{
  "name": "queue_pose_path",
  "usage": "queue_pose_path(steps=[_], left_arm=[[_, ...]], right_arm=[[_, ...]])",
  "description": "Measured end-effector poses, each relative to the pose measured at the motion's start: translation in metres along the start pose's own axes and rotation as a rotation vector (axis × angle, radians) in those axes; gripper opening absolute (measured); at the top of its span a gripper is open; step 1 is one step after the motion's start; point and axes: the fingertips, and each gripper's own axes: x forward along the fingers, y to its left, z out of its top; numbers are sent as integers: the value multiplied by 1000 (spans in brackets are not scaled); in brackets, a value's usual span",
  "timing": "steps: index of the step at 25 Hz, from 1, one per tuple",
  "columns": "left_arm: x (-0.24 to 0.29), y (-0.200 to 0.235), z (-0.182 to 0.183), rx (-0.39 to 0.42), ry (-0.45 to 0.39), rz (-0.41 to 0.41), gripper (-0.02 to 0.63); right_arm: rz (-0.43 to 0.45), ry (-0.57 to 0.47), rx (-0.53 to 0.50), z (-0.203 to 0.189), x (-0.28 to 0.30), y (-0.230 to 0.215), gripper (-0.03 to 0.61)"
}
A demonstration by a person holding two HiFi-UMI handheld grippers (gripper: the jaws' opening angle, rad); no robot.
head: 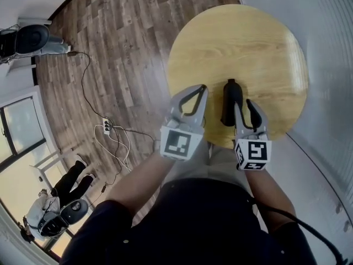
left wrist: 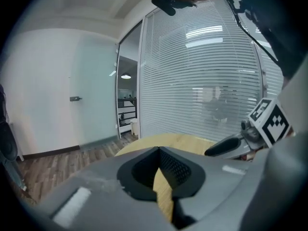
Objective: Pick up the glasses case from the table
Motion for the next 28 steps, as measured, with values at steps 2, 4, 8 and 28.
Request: queue_pose_path(steps=[2, 4, 8, 28], left_arm=[[4, 1, -9, 9, -3, -6, 5], [7, 2, -18, 10, 12, -14, 5], [13, 3, -39, -7, 60, -27, 5], [18, 21, -53, -24, 32, 0, 5]], right_arm=[[-6, 34, 24, -17, 12, 0, 242], [-5, 61, 43, -28, 24, 1, 317], [3, 112, 62, -48, 43, 0, 385], [216, 172, 138, -57, 78, 27, 319]])
